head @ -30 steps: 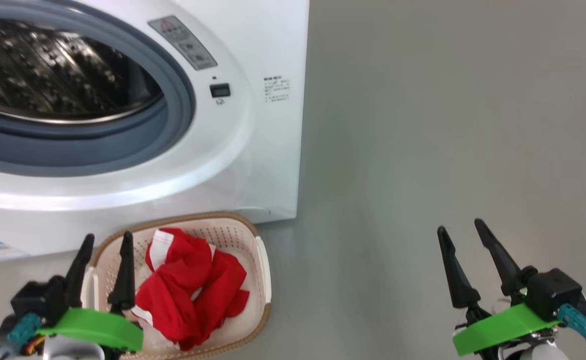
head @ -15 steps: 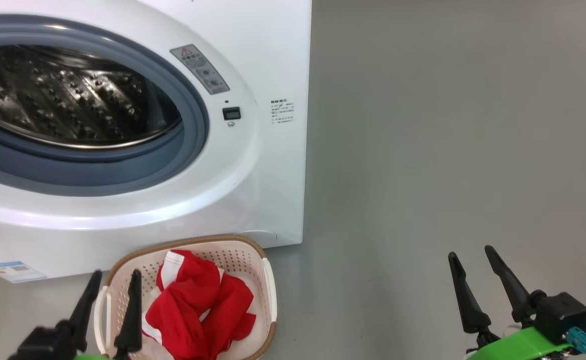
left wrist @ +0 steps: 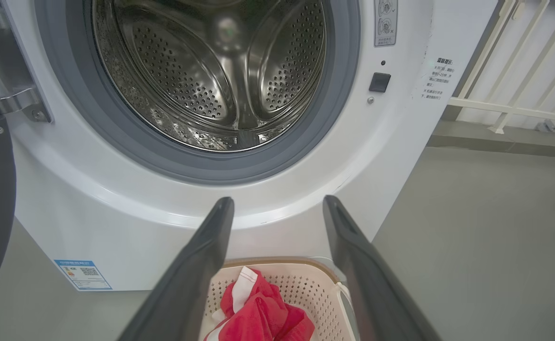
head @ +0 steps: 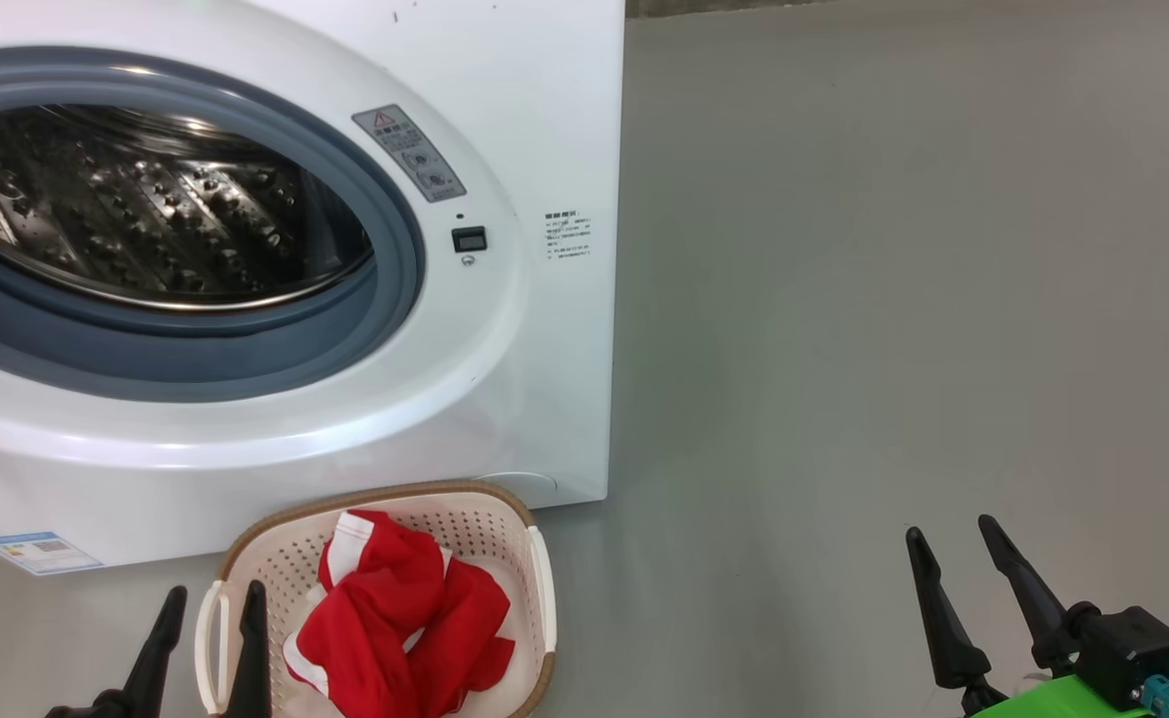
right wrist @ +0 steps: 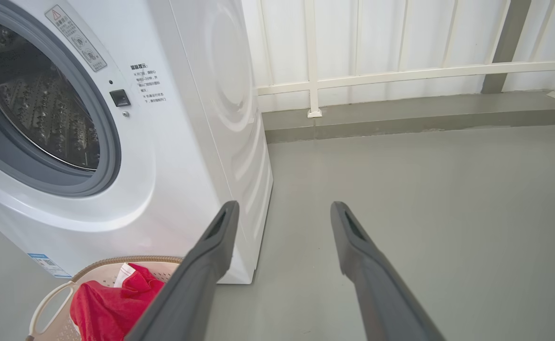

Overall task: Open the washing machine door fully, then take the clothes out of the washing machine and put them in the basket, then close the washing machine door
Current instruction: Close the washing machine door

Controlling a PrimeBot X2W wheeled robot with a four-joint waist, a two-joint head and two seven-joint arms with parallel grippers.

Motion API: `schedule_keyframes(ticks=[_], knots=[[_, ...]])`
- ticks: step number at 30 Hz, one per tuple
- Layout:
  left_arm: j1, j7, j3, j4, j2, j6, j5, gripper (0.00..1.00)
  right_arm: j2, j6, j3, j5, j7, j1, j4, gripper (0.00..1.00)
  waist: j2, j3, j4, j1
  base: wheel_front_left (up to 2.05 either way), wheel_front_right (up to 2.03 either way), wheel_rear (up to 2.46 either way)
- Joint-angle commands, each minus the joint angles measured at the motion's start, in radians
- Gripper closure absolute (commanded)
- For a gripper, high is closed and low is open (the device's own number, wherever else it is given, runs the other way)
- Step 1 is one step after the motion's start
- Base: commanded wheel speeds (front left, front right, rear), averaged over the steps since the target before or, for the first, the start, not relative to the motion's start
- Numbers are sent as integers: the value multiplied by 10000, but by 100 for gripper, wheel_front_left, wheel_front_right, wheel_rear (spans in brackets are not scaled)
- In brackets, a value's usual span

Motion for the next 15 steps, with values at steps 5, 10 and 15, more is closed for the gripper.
schedule_keyframes(ticks=[5,10,15], knots=[[-119,-49,397,-350,61,-52,116,0,-180,63,206,81,-65,-59,-267,0,0,17,-22,0,0,0,0],[-186,-49,442,-419,62,-52,123,0,-161,63,229,78,-65,-111,-279,0,0,64,-76,0,0,0,0],[-205,-49,479,-460,46,-52,128,0,-128,63,251,79,-65,-140,-271,0,0,92,-101,0,0,0,0]])
